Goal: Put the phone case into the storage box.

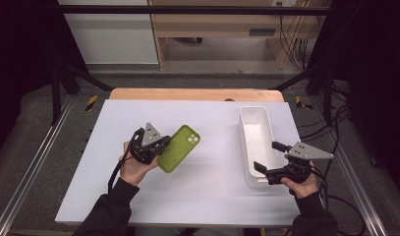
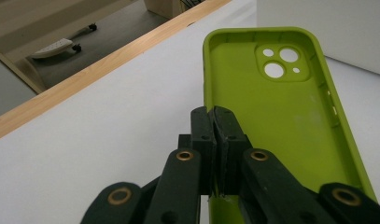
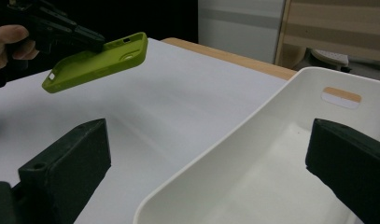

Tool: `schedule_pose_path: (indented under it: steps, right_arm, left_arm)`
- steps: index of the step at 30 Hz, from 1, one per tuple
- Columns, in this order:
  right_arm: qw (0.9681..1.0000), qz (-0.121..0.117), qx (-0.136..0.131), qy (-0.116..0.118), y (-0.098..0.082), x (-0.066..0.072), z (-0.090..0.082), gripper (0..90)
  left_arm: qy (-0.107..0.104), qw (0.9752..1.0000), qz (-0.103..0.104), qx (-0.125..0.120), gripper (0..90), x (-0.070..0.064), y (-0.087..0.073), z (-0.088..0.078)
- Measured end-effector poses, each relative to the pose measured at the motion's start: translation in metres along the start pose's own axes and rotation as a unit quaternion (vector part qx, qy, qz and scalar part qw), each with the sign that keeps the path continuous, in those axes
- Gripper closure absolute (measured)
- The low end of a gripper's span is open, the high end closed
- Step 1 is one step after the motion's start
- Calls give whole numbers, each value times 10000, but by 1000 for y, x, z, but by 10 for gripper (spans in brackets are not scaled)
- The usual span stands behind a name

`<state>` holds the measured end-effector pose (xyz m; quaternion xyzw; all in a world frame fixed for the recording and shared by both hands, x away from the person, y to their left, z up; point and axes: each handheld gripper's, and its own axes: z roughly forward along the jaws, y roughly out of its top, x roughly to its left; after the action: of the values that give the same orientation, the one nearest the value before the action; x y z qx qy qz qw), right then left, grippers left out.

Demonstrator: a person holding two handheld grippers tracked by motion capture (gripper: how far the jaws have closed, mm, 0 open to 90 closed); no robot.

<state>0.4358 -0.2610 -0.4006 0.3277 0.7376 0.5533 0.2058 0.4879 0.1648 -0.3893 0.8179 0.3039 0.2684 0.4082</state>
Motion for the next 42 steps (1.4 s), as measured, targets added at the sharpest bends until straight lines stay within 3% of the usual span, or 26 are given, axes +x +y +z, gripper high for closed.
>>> schedule_pose_path:
  steps: [42]
  right_arm:
    - [9993,-66,338,174,15,28,26,4]
  left_arm:
    - [-191,9981,577,26,877,-39,13,0]
